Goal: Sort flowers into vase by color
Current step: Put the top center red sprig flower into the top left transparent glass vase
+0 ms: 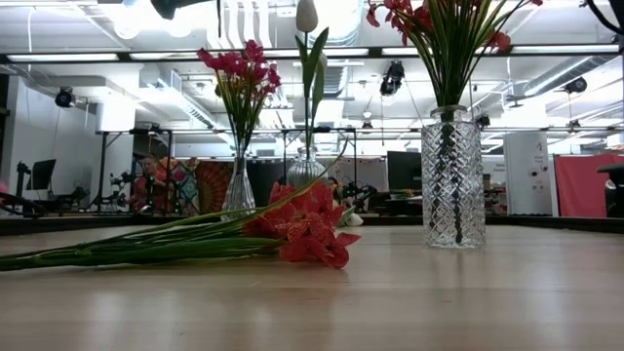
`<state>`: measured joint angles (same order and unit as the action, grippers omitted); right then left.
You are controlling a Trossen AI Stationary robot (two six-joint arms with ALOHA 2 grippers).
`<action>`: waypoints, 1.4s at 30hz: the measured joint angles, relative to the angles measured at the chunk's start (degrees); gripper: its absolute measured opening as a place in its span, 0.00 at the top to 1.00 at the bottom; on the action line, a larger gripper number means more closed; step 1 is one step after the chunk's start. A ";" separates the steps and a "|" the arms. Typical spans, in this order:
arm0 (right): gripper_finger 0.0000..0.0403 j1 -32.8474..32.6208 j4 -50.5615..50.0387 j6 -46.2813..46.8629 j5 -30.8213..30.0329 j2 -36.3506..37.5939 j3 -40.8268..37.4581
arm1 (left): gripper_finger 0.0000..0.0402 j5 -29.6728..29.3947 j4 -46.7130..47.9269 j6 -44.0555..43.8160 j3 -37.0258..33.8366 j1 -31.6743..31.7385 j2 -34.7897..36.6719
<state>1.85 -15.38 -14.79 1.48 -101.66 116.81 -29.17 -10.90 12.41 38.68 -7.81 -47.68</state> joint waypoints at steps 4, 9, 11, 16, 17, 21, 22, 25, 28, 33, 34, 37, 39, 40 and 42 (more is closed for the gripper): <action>0.34 0.00 1.01 -0.87 0.04 -0.49 0.20 | 1.00 0.00 -0.61 0.52 0.00 1.73 -0.05; 0.35 0.33 1.35 -1.37 0.15 -2.26 3.36 | 1.00 0.12 -3.58 0.61 0.00 3.01 -1.20; 0.35 0.35 1.00 -1.72 0.12 -3.41 4.78 | 1.00 0.37 -4.19 1.03 0.00 3.25 -2.00; 0.36 0.55 0.18 -2.34 0.23 -6.05 8.78 | 1.00 0.79 -4.17 1.22 0.00 3.58 -3.08; 0.36 0.59 0.31 -2.33 0.26 -6.37 9.58 | 1.00 0.79 -4.22 1.24 0.00 3.58 -3.17; 0.42 1.00 -1.54 -1.39 0.23 -6.80 11.97 | 1.00 0.79 -4.63 1.81 0.00 3.58 -2.95; 0.45 1.16 -2.30 -1.28 0.23 -6.82 12.45 | 1.00 0.79 -4.59 1.98 0.00 3.60 -2.88; 0.56 1.27 -2.75 -0.81 0.23 -6.90 13.13 | 1.00 0.79 -4.70 2.26 0.00 3.60 -2.82; 0.68 1.20 -2.71 -0.83 0.26 -6.89 13.42 | 1.00 0.79 -4.72 2.27 0.00 3.60 -2.85; 0.81 1.18 -2.96 -0.83 0.29 -7.11 13.55 | 1.00 0.77 -5.47 2.13 0.00 3.60 -2.87; 0.82 1.18 -3.52 -0.92 0.28 -7.12 13.55 | 1.00 0.77 -5.72 2.10 0.00 3.60 -2.87; 0.80 1.18 -5.28 -1.62 0.11 -7.15 13.55 | 1.00 0.79 -6.45 2.09 0.00 3.60 -2.87; 0.75 1.18 -5.76 -1.49 0.04 -7.13 13.55 | 1.00 0.79 -6.95 2.11 0.00 3.60 -2.87; 0.72 1.18 -5.72 -1.29 0.04 -7.11 13.55 | 1.00 0.79 -7.12 2.11 0.00 3.60 -2.87; 0.65 1.19 -5.75 -1.15 0.04 -7.03 13.55 | 1.00 0.79 -7.49 2.11 0.00 3.60 -2.87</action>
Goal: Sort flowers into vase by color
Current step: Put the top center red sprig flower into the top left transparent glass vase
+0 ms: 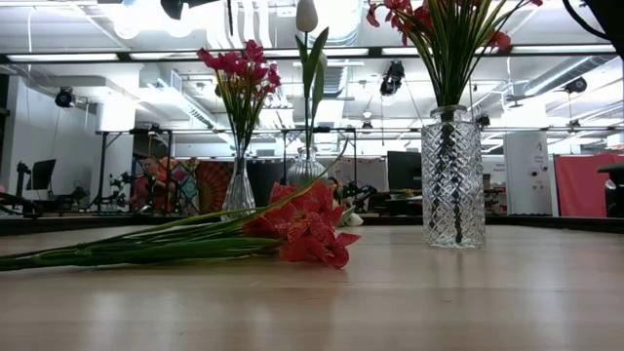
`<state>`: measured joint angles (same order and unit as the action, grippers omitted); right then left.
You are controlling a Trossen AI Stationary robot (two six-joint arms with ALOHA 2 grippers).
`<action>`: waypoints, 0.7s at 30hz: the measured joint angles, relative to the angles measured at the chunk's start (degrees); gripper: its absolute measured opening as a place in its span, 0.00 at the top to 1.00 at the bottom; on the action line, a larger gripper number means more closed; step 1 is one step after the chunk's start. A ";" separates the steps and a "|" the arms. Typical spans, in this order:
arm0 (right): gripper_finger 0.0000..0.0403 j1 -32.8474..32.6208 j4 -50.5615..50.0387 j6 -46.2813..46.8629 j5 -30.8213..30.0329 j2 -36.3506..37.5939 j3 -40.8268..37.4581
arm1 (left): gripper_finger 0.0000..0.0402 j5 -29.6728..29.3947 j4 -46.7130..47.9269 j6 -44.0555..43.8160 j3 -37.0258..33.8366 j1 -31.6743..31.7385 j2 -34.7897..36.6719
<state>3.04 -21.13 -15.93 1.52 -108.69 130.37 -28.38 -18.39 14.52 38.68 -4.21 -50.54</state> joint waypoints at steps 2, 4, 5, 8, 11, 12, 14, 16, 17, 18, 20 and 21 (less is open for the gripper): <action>0.59 -0.01 -0.71 -0.10 0.00 0.03 0.00 | 1.00 0.00 -0.77 0.00 0.00 0.10 -0.02; 0.54 -0.01 -1.00 -0.43 0.00 -0.36 0.04 | 1.00 0.02 -1.72 0.01 0.02 0.38 0.00; 0.52 -0.01 -0.88 -0.66 0.00 -0.74 0.04 | 1.00 0.02 -2.07 0.03 0.02 0.53 -0.02; 0.49 -0.01 -0.13 -1.85 -0.02 -1.83 0.04 | 1.00 0.02 -2.26 0.13 0.02 0.87 -0.26; 0.49 -0.01 0.44 -1.70 0.00 -1.96 0.48 | 1.00 0.02 -2.52 0.07 0.02 0.98 -0.84; 0.50 -0.01 1.18 -1.84 0.00 -1.93 0.64 | 1.00 0.02 -2.52 0.07 0.02 1.04 -1.05; 0.53 0.00 2.29 -1.94 0.00 -1.64 0.78 | 1.00 0.02 -3.08 0.07 0.02 1.43 -1.69; 0.56 -0.01 2.55 -2.00 0.00 -1.57 0.94 | 1.00 0.02 -3.56 0.07 0.02 1.88 -2.18; 0.58 -0.01 2.33 -2.02 0.00 -1.59 1.03 | 1.00 0.02 -3.77 0.04 0.02 2.10 -2.45; 0.60 -0.01 1.92 -2.05 0.00 -1.61 1.07 | 1.00 0.02 -4.06 0.02 0.02 2.29 -2.71; 0.66 -0.01 1.77 -2.07 -0.02 -1.67 1.14 | 1.00 0.01 -3.97 0.01 0.02 2.53 -2.91; 0.68 0.01 1.79 -2.07 -0.02 -1.67 1.16 | 1.00 0.02 -4.13 0.00 0.02 2.59 -3.08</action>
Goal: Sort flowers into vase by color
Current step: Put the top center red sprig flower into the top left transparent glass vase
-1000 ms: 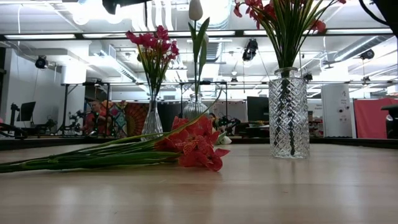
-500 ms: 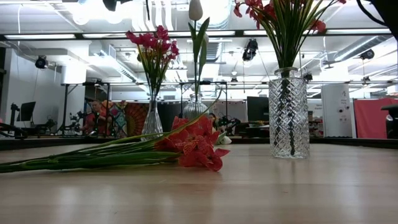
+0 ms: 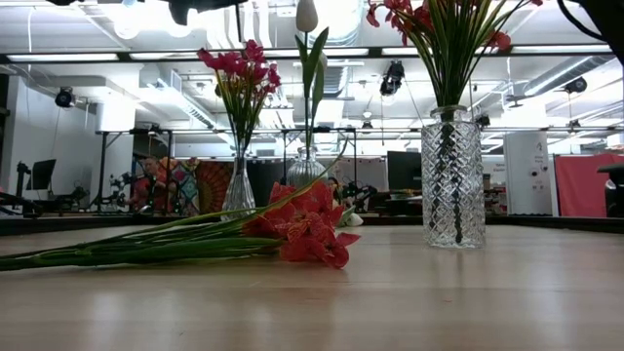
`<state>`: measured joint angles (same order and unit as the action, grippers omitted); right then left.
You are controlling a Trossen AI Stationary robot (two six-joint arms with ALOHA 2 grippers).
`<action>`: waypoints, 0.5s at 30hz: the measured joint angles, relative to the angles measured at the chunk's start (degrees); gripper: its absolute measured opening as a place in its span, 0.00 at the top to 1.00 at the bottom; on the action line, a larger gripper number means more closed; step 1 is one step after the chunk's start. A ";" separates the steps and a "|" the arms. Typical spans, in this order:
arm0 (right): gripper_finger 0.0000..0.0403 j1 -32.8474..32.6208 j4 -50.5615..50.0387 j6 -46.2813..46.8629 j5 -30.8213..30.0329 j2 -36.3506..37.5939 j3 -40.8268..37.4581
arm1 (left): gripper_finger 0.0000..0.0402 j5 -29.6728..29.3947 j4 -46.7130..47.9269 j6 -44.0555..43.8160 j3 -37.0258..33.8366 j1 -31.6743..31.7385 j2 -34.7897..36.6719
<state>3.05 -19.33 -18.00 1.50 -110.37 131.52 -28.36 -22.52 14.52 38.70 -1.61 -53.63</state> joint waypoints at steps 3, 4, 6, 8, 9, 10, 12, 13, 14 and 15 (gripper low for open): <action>0.77 0.09 0.33 0.00 -0.02 0.00 0.19 | 1.00 0.00 0.04 0.00 0.00 0.01 -0.16; 0.81 0.12 0.33 0.00 -0.02 0.00 0.25 | 1.00 0.00 -0.22 0.00 0.00 0.01 -0.31; 0.86 0.25 0.26 -0.02 -0.02 0.00 0.31 | 1.00 0.00 -0.47 -0.02 0.00 0.01 -0.35; 0.92 0.37 0.27 -0.02 -0.02 0.00 0.31 | 1.00 0.00 -0.53 -0.02 0.00 0.01 -0.39; 0.94 0.41 0.19 -0.02 -0.02 0.00 0.31 | 1.00 0.00 -0.53 -0.02 0.00 0.01 -0.39; 0.95 0.52 0.17 -0.04 -0.01 0.00 0.31 | 0.99 0.00 -0.51 -0.03 0.00 0.00 -0.39; 0.96 0.62 0.24 -0.04 0.00 0.00 0.31 | 0.99 -0.18 -0.67 -0.16 0.00 0.01 -0.39; 0.96 0.73 0.13 -0.04 0.00 0.00 0.41 | 0.98 -0.72 -0.86 -0.55 0.00 0.00 -0.39; 0.96 0.78 -0.03 -0.04 0.00 0.00 0.55 | 0.97 -0.73 -0.77 -0.86 0.00 -0.01 -0.25; 0.96 0.91 -0.15 -0.04 0.00 0.00 0.63 | 0.95 -0.79 -0.58 -1.22 0.00 -0.01 -0.11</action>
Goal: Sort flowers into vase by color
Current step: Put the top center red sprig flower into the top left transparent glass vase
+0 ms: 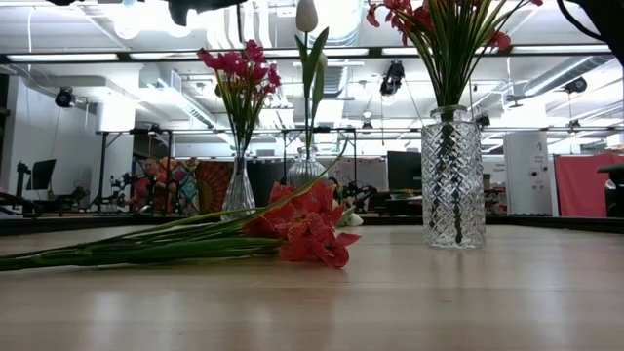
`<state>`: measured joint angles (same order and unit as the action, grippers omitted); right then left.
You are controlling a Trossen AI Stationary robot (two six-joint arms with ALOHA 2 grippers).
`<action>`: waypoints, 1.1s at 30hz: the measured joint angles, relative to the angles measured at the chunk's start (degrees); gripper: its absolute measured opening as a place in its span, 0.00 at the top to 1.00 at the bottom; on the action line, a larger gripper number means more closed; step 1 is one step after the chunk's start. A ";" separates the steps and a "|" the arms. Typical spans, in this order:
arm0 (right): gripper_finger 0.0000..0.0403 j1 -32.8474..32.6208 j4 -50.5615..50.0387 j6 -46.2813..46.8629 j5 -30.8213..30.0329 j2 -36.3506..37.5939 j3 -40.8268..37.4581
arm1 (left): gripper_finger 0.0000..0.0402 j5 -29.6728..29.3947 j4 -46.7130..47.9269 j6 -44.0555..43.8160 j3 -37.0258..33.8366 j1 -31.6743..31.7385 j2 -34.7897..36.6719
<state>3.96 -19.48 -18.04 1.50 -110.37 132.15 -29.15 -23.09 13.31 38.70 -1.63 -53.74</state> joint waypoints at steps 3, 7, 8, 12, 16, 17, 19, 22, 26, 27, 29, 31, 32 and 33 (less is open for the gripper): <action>0.96 0.45 -0.40 0.00 -0.01 0.00 0.23 | 0.86 -0.12 0.82 -0.60 0.01 -0.02 0.59; 0.96 1.87 0.13 0.06 0.00 0.00 0.25 | 0.70 -0.85 5.06 -0.60 0.02 0.09 1.61; 0.96 2.52 0.43 0.29 0.02 0.00 0.25 | 0.66 -1.76 6.55 -0.60 0.02 0.24 2.13; 0.96 6.35 2.13 0.81 0.48 -0.02 0.25 | 0.54 -3.33 14.69 -1.92 -0.36 1.74 3.82; 0.96 11.38 6.43 4.99 6.06 -0.42 0.29 | 0.47 -2.86 15.16 -3.72 -4.26 4.71 5.18; 0.96 12.61 7.68 6.77 8.30 -0.45 0.29 | 0.46 -2.52 15.05 -4.14 -5.43 5.60 5.46; 0.96 14.68 9.91 9.97 12.26 -0.57 0.29 | 0.45 -0.81 14.12 -5.35 -7.95 7.60 6.09; 0.96 17.54 11.29 14.05 16.69 -0.57 0.80 | 0.45 1.60 11.92 -7.96 -11.35 11.27 6.54; 0.96 20.15 10.64 17.64 22.20 -0.59 1.56 | 0.45 6.10 8.94 -11.72 -15.84 15.26 5.95; 0.96 20.67 9.90 18.98 23.81 -0.53 1.80 | 0.45 7.77 8.72 -12.49 -16.68 15.43 5.85; 0.96 21.40 7.54 20.60 26.22 -0.20 2.26 | 0.45 9.58 9.05 -13.61 -17.84 15.41 5.62; 0.96 21.60 5.65 21.02 26.93 0.19 2.82 | 0.45 9.82 9.53 -15.61 -19.13 15.45 5.58; 0.96 21.71 4.66 21.00 27.03 0.62 2.83 | 0.45 9.76 9.54 -16.64 -19.66 15.56 5.58; 0.96 21.71 4.32 21.03 27.05 0.92 2.83 | 0.45 9.31 9.50 -17.24 -20.12 15.78 5.58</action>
<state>25.67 -15.16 2.98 28.55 -109.44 134.98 -19.84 -13.60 -3.93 18.58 14.16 -48.16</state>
